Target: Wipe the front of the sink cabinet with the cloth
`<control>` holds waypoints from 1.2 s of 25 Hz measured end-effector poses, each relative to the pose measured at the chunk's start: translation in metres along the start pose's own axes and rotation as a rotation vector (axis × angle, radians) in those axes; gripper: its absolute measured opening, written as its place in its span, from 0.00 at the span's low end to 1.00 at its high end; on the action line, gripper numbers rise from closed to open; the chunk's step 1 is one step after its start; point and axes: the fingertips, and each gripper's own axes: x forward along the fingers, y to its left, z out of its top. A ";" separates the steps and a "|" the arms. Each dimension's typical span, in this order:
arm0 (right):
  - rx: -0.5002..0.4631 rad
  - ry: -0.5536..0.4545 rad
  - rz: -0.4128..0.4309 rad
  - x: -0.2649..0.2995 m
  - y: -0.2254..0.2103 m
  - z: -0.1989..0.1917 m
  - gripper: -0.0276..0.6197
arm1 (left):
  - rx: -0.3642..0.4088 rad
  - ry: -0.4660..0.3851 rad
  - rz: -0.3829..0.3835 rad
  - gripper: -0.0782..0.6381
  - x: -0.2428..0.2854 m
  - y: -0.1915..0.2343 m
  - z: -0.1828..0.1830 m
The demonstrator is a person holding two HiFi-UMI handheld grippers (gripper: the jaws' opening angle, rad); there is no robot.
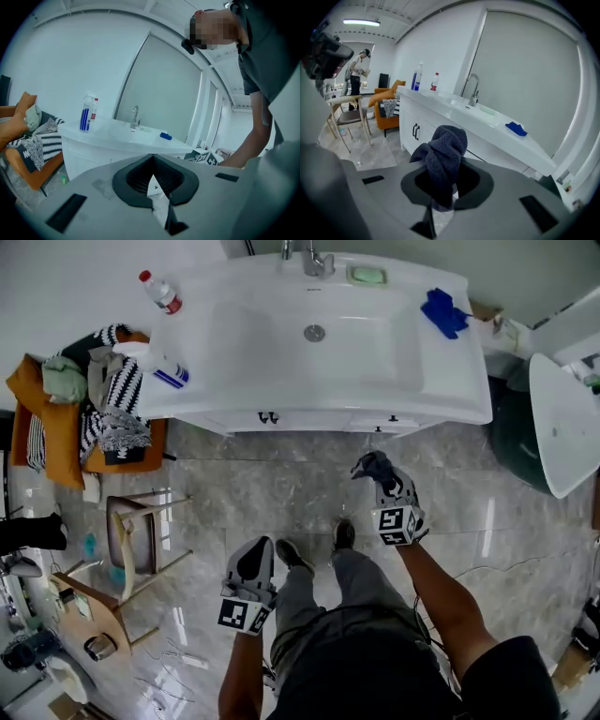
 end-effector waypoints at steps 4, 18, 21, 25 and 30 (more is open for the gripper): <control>-0.020 0.051 -0.038 -0.026 -0.013 -0.017 0.11 | 0.002 -0.027 -0.051 0.11 0.000 -0.014 0.015; -0.014 0.065 -0.095 0.020 -0.060 -0.023 0.11 | -0.051 -0.018 -0.032 0.11 -0.008 -0.015 -0.040; 0.013 0.021 -0.052 0.083 -0.058 -0.017 0.11 | -0.071 0.024 0.035 0.11 0.008 -0.017 -0.086; 0.045 0.001 -0.016 0.152 -0.066 -0.013 0.11 | -0.137 0.030 0.096 0.12 0.045 -0.036 -0.126; 0.203 0.161 -0.055 0.179 -0.111 -0.094 0.11 | -0.164 0.032 0.070 0.11 0.063 -0.056 -0.135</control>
